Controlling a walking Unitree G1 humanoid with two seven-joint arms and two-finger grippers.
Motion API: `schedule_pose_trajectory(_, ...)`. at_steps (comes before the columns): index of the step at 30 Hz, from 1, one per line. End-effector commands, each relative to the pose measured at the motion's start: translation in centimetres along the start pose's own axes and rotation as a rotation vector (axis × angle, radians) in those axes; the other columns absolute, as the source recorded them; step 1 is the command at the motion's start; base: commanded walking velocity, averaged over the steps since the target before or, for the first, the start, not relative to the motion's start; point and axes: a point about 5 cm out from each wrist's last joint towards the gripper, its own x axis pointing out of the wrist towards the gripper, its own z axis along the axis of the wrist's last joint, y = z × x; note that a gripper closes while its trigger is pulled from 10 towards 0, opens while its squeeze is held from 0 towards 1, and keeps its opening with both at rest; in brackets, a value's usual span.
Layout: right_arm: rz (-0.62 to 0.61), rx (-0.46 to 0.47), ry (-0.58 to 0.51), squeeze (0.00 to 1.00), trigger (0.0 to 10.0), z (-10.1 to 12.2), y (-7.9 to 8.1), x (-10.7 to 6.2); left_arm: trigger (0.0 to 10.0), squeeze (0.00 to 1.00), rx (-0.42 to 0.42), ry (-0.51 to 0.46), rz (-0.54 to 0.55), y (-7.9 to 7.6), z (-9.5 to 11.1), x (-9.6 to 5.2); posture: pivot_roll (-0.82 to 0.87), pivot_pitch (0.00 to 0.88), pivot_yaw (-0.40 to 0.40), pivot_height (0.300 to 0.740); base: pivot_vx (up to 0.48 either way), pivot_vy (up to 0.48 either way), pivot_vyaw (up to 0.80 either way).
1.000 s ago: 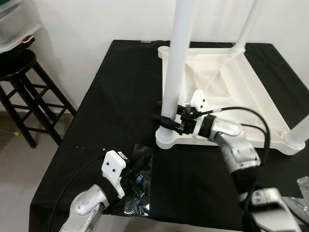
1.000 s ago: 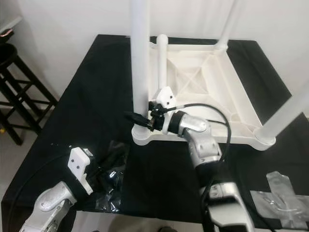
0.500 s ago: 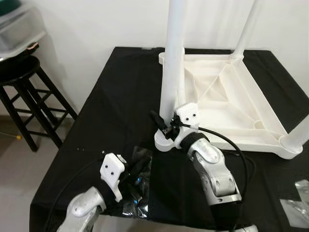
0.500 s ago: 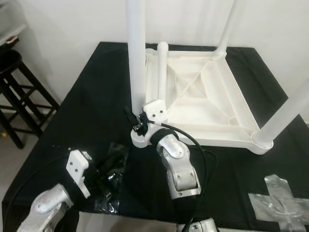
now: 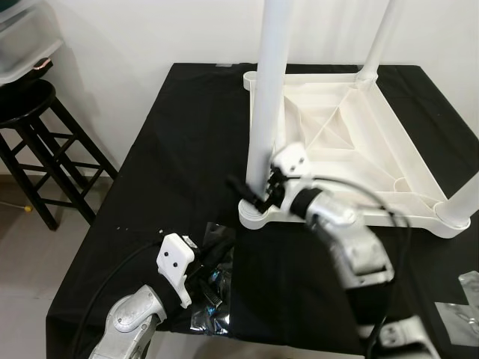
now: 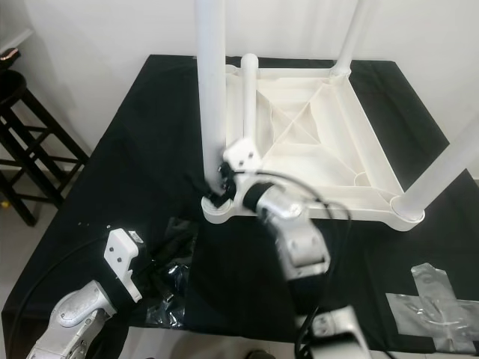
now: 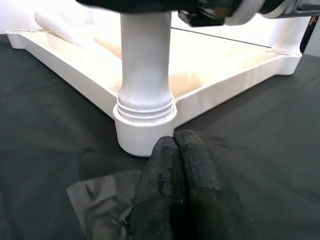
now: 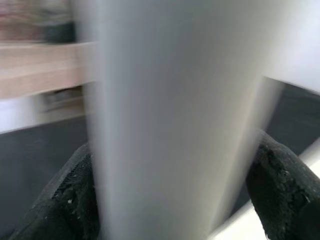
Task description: Building children table
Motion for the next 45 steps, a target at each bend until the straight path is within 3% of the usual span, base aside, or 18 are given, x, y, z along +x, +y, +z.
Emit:
schedule_pose_trajectory(1,0.063,0.027,0.004,0.00,10.0,-0.7,0.6,0.1,10.0,0.00,-0.012,0.021,0.000,-0.1,-0.4,-0.2,0.01,0.130,-0.006,0.740,0.000,0.000,0.00)
schedule_pose_trajectory(4,0.194,0.028,0.031,0.00,10.0,-1.2,0.0,0.0,10.0,0.00,-0.011,0.021,0.002,-0.2,-0.4,-0.1,0.03,0.127,-0.012,0.740,0.000,0.000,0.00)
schedule_pose_trajectory(6,0.369,0.060,0.084,0.00,10.0,-2.3,-0.4,-0.2,10.0,0.00,-0.007,0.023,0.004,-0.2,-0.4,-0.1,0.03,0.126,-0.011,0.740,0.000,0.000,0.00)
schedule_pose_trajectory(14,0.414,0.057,0.175,0.00,10.0,-3.3,-1.1,-0.3,10.0,0.00,-0.005,0.023,0.003,-0.3,-0.4,-0.2,0.05,0.125,-0.010,0.740,0.000,0.000,0.00)
schedule_pose_trajectory(15,0.431,0.066,0.190,0.00,2.5,-3.4,-1.3,-0.6,10.0,0.00,-0.004,0.021,0.004,-0.2,-0.4,-0.2,0.06,0.121,-0.006,0.740,0.000,0.000,0.00)
schedule_pose_trajectory(16,0.431,0.066,0.190,0.00,2.5,-3.4,-1.3,-0.6,10.0,0.00,-0.004,0.021,0.004,-0.2,-0.4,-0.2,0.06,0.121,-0.006,0.740,0.000,0.000,0.00)
schedule_pose_trajectory(17,0.441,0.077,0.196,0.00,0.0,-3.6,-1.7,-1.0,10.0,0.00,-0.003,0.019,0.004,-0.2,-0.4,-0.2,0.08,0.120,-0.001,0.740,0.000,0.000,0.00)
schedule_pose_trajectory(21,0.437,0.083,0.211,0.00,0.0,-3.8,-2.3,-1.7,10.0,0.00,-0.002,0.017,0.005,-0.2,-0.3,-0.3,0.09,0.123,0.000,0.740,0.000,0.000,0.00)
schedule_pose_trajectory(30,0.359,-0.039,0.360,0.00,0.0,-6.4,-2.6,-4.0,10.0,0.00,-0.002,0.009,0.007,-0.3,-0.2,-0.4,0.07,0.138,0.000,0.740,0.000,0.000,0.00)
schedule_pose_trajectory(31,0.277,-0.049,0.384,0.00,0.0,-7.0,-2.3,-4.2,10.0,0.00,-0.002,0.007,0.006,-0.3,-0.1,-0.4,0.06,0.141,0.000,0.740,0.000,0.000,0.00)
schedule_pose_trajectory(32,0.107,-0.030,0.422,0.00,0.0,-7.9,-2.1,-4.0,10.0,0.00,-0.003,0.006,0.006,-0.3,-0.1,-0.5,0.06,0.144,-0.003,0.740,0.000,0.000,0.00)
schedule_pose_trajectory(34,0.107,-0.030,0.422,0.00,0.0,-7.9,-2.1,-4.0,10.0,0.00,-0.003,0.006,0.006,-0.3,-0.1,-0.5,0.06,0.144,-0.003,0.740,0.000,0.000,0.00)
schedule_pose_trajectory(35,-0.203,0.006,0.439,0.00,0.0,-8.6,-2.5,-3.6,10.0,0.00,-0.003,0.006,0.005,-0.2,-0.1,-0.6,0.06,0.145,0.004,0.740,0.000,0.000,0.00)
schedule_pose_trajectory(36,-0.436,0.035,0.489,0.00,0.0,-9.5,-1.5,-4.5,10.0,0.00,-0.003,0.006,0.004,-0.2,0.0,-0.6,0.06,0.148,0.013,0.740,0.000,0.000,0.00)
schedule_pose_trajectory(38,-0.436,0.035,0.489,0.00,0.0,-9.5,-1.5,-4.5,10.0,0.00,-0.003,0.006,0.004,-0.2,0.0,-0.6,0.06,0.148,0.013,0.740,0.000,0.000,0.00)
schedule_pose_trajectory(39,-0.562,0.035,0.484,0.00,0.0,-9.4,-0.7,-5.0,10.0,0.00,-0.004,0.007,0.001,-0.1,0.0,-0.6,0.04,0.143,0.032,0.740,0.000,0.000,0.00)
schedule_pose_trajectory(41,-0.618,0.045,0.473,0.00,0.0,-9.3,-0.4,-5.4,10.0,0.00,-0.005,0.008,-0.002,0.0,-0.1,-0.6,0.03,0.143,0.033,0.740,0.000,0.000,0.00)
schedule_pose_trajectory(45,-0.592,0.048,0.489,0.00,0.0,-9.5,-1.2,-5.2,10.0,0.00,-0.010,0.006,-0.033,-0.2,-0.1,-0.5,0.04,0.138,0.013,0.740,0.000,0.000,0.00)
